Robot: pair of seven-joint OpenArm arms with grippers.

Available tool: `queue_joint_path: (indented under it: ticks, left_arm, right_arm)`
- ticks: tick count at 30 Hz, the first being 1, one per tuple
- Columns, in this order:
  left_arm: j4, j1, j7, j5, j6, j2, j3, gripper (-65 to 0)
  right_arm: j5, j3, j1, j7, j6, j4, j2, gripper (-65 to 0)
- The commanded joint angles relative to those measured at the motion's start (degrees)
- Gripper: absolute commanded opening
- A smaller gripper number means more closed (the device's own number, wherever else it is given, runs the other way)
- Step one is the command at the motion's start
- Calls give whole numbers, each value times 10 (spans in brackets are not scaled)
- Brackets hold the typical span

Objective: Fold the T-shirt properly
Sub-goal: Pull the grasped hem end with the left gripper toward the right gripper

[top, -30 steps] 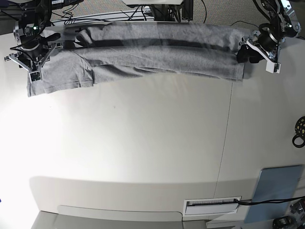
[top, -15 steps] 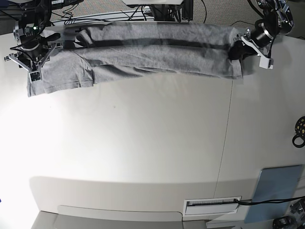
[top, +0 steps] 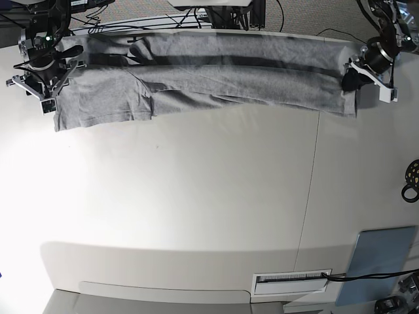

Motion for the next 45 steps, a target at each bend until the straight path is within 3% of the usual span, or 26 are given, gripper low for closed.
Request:
queue_joint_path:
  ticks: [1,5,7,12,17,21,25,28,33,45]
  left_arm:
    - [9,0,-15,-8,-1,-17,-4,-650]
    - [18,0,-15,-8,0,-31,-4,-650]
    - [35,1,-9,-8,19,-31,-4,-650]
    - [110,7,41,-27,22,-24,-4,-650]
    - [221,34,57,-26,52,20,-4,-650]
    - [305,66,74,-30,51,63,-4,-650]
    - [351,71,136,-111,47,88,-4,-650]
    - [357,71,147,-146,48,100,6,-650]
    - [357,71,152,-134,59,105,108,-650]
    - [356,61,40,41,151,105,410,-650]
  right_arm:
    - [-9,6,0,12,-3,7,8,-464]
    - [-9,6,0,14,-3,7,8,-464]
    - [-9,6,0,14,-3,7,8,-464]
    - [-9,6,0,12,-3,7,8,-464]
    - [-9,6,0,12,-3,7,8,-464]
    - [-9,6,0,12,-3,7,8,-464]
    - [-9,6,0,16,-3,7,8,-464]
    - [-9,6,0,16,-3,7,8,-464]
    - [-9,6,0,16,-3,7,8,-464]
    - [-9,6,0,16,-3,7,8,-464]
